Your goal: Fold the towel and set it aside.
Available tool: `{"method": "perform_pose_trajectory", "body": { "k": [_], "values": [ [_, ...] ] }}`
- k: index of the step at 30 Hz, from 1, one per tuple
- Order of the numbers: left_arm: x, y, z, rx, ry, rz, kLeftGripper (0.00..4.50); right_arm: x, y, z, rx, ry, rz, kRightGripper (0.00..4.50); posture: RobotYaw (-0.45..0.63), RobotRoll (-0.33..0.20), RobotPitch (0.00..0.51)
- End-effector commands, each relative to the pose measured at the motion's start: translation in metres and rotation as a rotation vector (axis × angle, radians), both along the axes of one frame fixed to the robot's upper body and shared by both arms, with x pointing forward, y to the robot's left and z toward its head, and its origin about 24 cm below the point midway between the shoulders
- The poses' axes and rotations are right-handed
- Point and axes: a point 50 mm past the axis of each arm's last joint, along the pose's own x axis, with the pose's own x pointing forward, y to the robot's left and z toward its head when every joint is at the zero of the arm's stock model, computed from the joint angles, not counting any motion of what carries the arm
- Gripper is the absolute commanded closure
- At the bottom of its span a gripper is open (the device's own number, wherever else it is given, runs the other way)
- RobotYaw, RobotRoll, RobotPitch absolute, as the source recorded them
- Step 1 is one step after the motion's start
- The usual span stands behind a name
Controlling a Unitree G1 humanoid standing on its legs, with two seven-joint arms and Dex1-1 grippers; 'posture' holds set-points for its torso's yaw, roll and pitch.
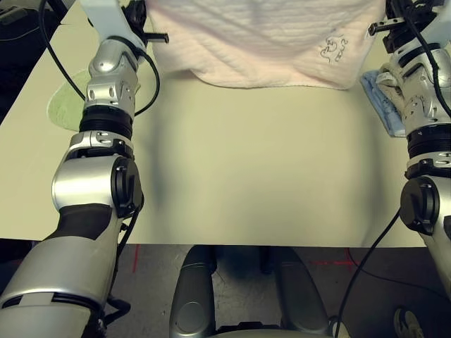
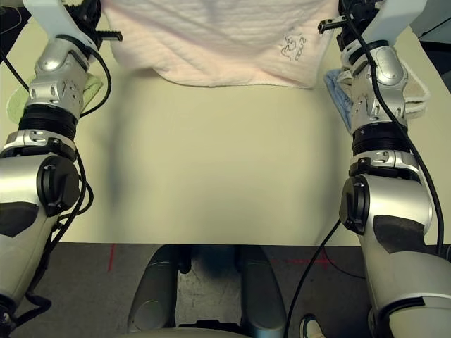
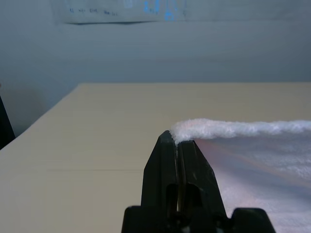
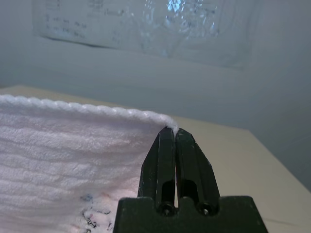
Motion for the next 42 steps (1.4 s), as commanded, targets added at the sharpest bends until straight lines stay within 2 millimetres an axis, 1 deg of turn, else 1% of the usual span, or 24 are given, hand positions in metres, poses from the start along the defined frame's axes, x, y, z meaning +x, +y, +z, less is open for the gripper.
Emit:
{"method": "perform_pose_trajectory", "body": {
  "k": [1, 4, 6, 10, 12, 15, 17, 19, 21, 24, 26, 30, 34, 37, 39, 42],
  "values": [
    [-0.005, 0.008, 0.014, -0.023, -0.080, 0.040, 4.48, -0.007, -0.015, 0.009, 0.059, -0.081, -0.042, 4.50, 0.03, 0.000, 0.312],
    [-0.010, 0.009, 0.023, -0.041, -0.157, 0.049, 4.48, -0.009, -0.016, 0.011, 0.064, -0.112, -0.042, 4.50, 0.03, 0.000, 0.310],
    [-0.012, 0.009, 0.025, -0.043, -0.193, 0.044, 4.48, -0.011, -0.016, 0.012, 0.070, -0.128, -0.037, 4.50, 0.03, 0.000, 0.307],
    [-0.013, 0.010, 0.023, -0.037, -0.215, 0.035, 4.48, -0.011, -0.016, 0.011, 0.076, -0.139, -0.015, 4.50, 0.03, 0.000, 0.304],
    [-0.012, 0.011, 0.018, -0.027, -0.194, 0.027, 4.48, -0.009, -0.014, 0.007, 0.063, -0.115, 0.022, 4.50, 0.03, 0.000, 0.301],
    [-0.009, 0.012, 0.008, 0.007, -0.133, -0.010, 4.48, -0.006, -0.008, -0.004, 0.044, -0.044, 0.130, 4.50, 0.03, 0.000, 0.299],
    [-0.008, 0.016, -0.009, 0.049, -0.037, -0.073, 4.48, -0.006, -0.007, -0.021, -0.009, 0.043, 0.210, 4.50, 0.04, 0.000, 0.298],
    [-0.010, 0.021, -0.022, 0.106, 0.019, -0.123, 4.48, -0.008, -0.009, -0.032, -0.042, 0.104, 0.261, 4.50, 0.04, 0.000, 0.299],
    [-0.013, 0.024, -0.031, 0.145, 0.069, -0.172, 4.48, -0.011, -0.010, -0.036, -0.053, 0.137, 0.293, 4.50, 0.04, 0.000, 0.299],
    [-0.019, 0.023, -0.047, 0.206, 0.202, -0.300, 4.48, -0.015, -0.011, -0.042, -0.079, 0.195, 0.349, 4.50, 0.04, 0.000, 0.298],
    [-0.025, 0.022, -0.049, 0.223, 0.240, -0.344, 4.48, -0.017, -0.013, -0.043, -0.086, 0.218, 0.367, 4.50, 0.04, 0.000, 0.298],
    [-0.037, 0.022, -0.045, 0.248, 0.285, -0.432, 4.48, -0.021, -0.016, -0.047, -0.097, 0.274, 0.412, 4.50, 0.04, 0.000, 0.296],
    [-0.048, 0.020, -0.045, 0.291, 0.383, -0.570, 4.48, -0.025, -0.019, -0.053, -0.105, 0.365, 0.492, 4.50, 0.05, 0.000, 0.296],
    [-0.060, 0.019, -0.053, 0.334, 0.510, -0.698, 4.48, -0.028, -0.020, -0.058, -0.124, 0.454, 0.552, 4.50, 0.05, 0.000, 0.297],
    [-0.068, 0.020, -0.062, 0.367, 0.599, -0.764, 4.48, -0.031, -0.020, -0.065, -0.155, 0.513, 0.573, 4.50, 0.05, 0.000, 0.298],
    [-0.074, 0.024, -0.073, 0.386, 0.675, -0.787, 4.48, -0.035, -0.019, -0.074, -0.215, 0.583, 0.601, 4.50, 0.04, 0.000, 0.299]
  ]
}}
